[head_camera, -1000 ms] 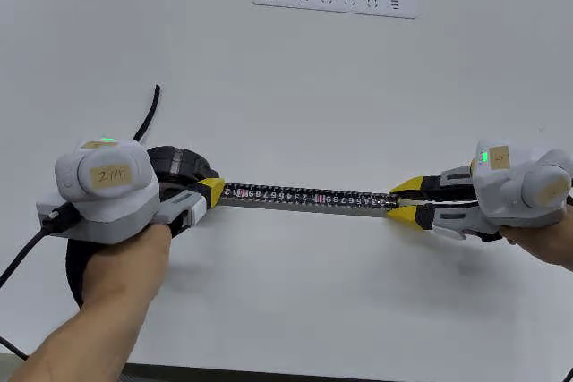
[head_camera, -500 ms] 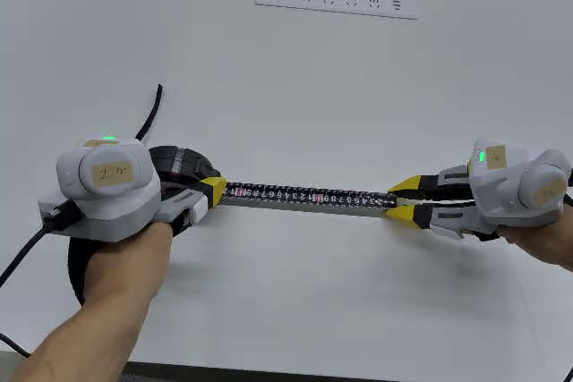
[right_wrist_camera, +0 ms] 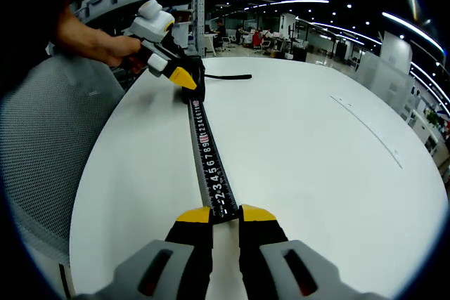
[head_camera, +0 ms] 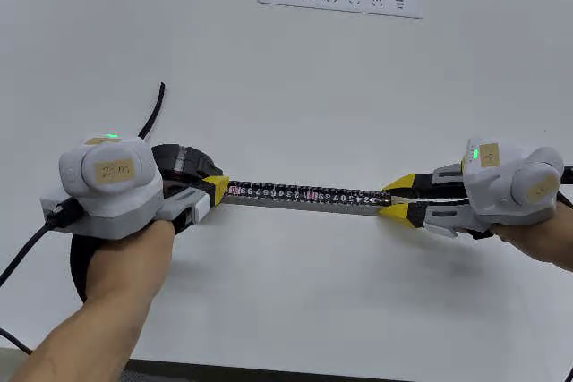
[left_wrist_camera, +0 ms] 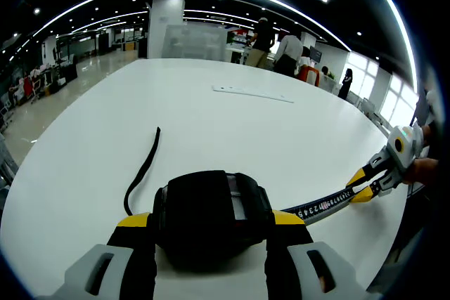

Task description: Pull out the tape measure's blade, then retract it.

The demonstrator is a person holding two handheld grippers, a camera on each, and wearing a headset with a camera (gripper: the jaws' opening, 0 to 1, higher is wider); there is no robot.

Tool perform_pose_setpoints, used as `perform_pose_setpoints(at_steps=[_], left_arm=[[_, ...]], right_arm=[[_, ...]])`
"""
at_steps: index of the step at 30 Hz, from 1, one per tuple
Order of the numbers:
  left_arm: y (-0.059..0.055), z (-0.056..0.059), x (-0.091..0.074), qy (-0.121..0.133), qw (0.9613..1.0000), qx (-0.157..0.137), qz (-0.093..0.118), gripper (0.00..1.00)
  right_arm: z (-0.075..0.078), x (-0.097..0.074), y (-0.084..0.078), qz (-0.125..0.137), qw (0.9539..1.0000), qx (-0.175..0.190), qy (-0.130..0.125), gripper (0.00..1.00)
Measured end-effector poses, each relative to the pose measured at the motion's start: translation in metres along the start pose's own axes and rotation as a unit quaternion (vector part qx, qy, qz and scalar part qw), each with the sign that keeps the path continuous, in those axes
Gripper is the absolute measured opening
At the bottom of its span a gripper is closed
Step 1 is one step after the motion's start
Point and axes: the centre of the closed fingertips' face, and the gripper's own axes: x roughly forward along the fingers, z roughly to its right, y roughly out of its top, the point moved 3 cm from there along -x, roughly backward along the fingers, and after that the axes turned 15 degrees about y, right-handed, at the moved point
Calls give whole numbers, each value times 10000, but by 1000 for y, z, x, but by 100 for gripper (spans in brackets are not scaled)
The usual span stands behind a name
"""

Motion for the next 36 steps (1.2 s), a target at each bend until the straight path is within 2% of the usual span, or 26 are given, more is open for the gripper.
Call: perform_pose_setpoints(at_steps=[36], left_arm=[[0,-2,-1,-25,10000,-40,-28,60]], right_arm=[[-4,17,15,98,9999,32,52,11]])
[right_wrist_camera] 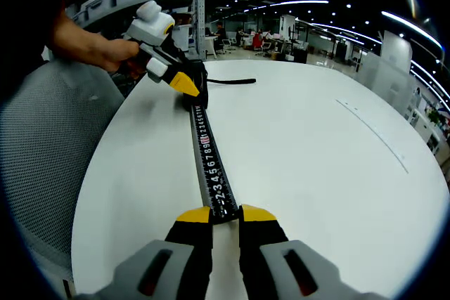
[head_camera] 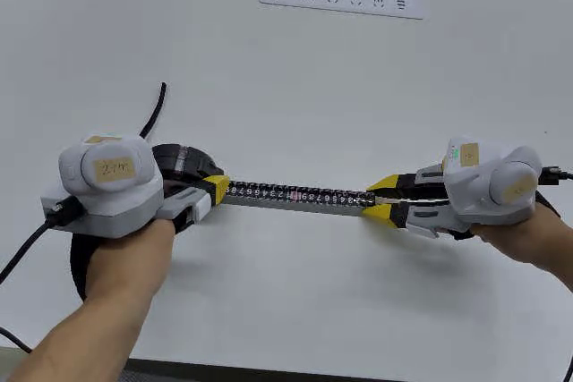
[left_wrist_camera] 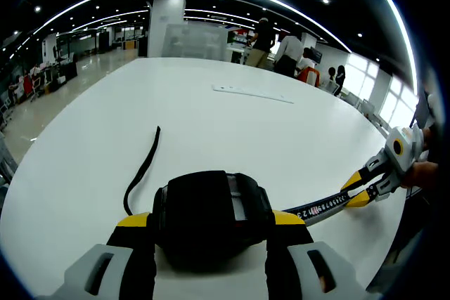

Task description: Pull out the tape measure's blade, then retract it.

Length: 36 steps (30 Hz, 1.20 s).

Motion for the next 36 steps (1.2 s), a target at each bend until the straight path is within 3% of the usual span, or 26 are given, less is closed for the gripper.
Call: perform_pose_setpoints(at_steps=[36], left_arm=[[-2,1,1,-15,10000,-80,-19,60]], right_arm=[[0,21,15,133,9999,-45,80,11]])
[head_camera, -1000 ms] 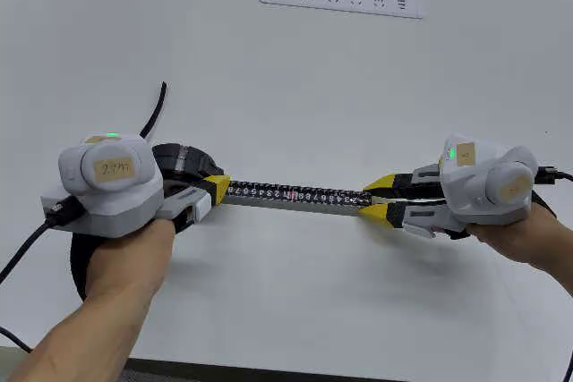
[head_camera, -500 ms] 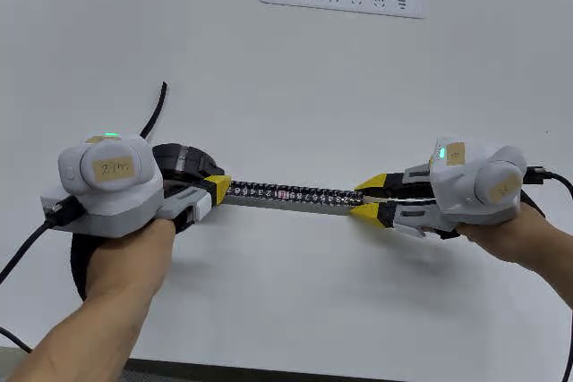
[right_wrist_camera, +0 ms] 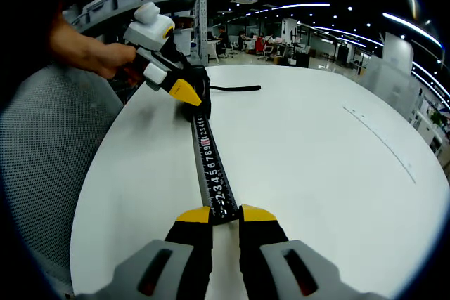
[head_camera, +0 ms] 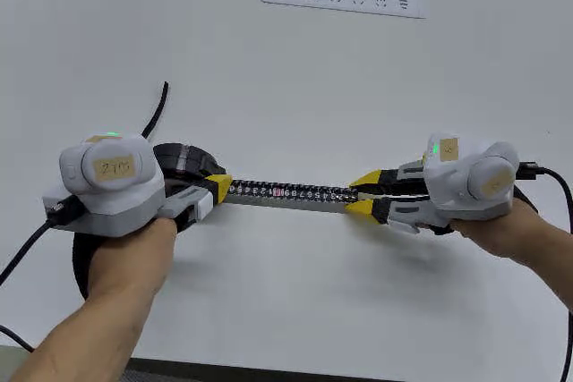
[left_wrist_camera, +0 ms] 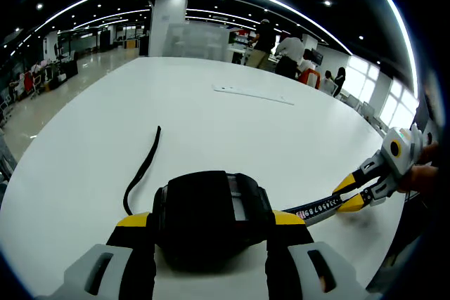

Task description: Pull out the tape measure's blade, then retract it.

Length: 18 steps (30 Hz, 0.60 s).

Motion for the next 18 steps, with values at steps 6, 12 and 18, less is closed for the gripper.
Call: perform_pose_setpoints(at_steps=[6,12,18], left_arm=[[-1,0,0,-4,10000,-7,1,60],[0,1,0,-7,10000,-14,-3,60],[1,2,0,-7,10000,-11,-5,60]], right_arm=[[0,3,2,16,10000,-17,15,11],[0,4,4,28,10000,-19,27,11],[1,6,6,42,10000,-13,36,11]])
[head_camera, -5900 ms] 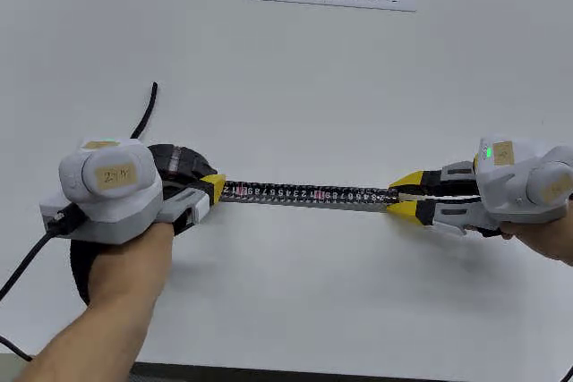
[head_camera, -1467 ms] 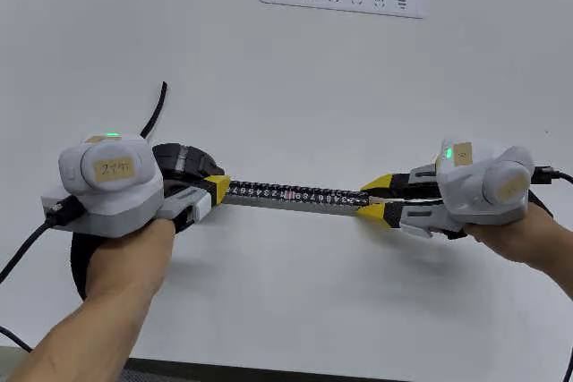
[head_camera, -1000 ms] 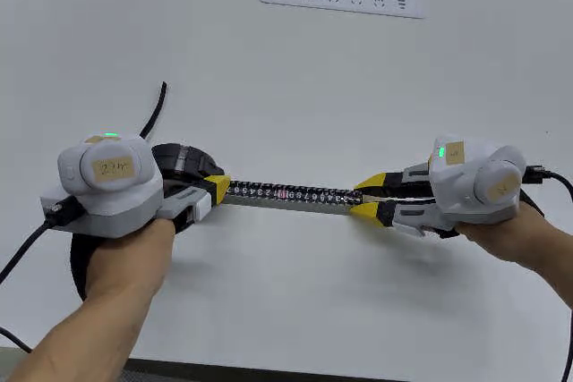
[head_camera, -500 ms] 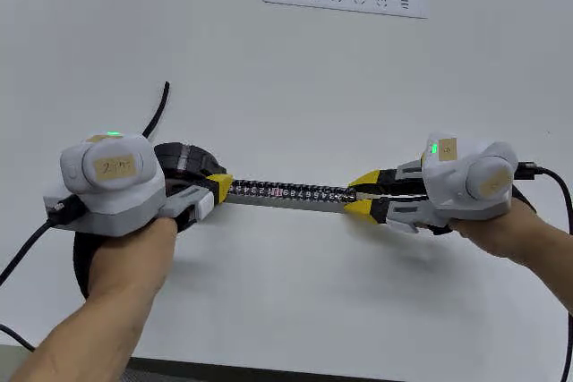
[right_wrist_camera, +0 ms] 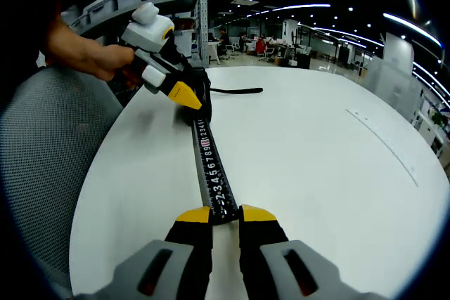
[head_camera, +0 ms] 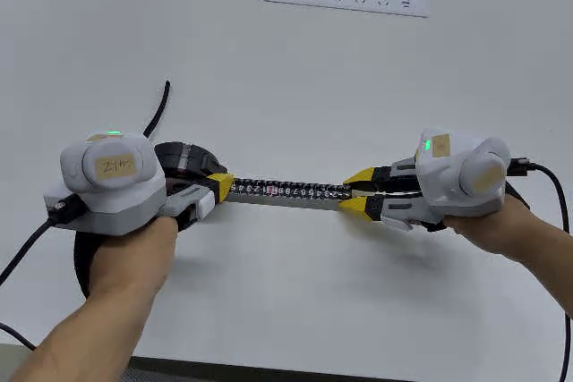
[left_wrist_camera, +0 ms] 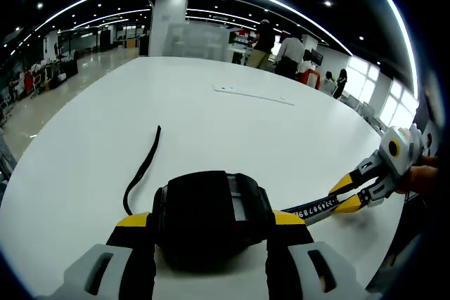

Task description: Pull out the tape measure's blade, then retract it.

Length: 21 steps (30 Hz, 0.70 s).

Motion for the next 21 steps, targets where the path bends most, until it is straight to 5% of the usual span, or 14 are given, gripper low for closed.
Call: perform_pose_setpoints(at_steps=[21], left_arm=[[1,-1,-1,-44,10000,-45,-31,61]], right_arm=[[2,17,13,93,9999,8,79,11]])
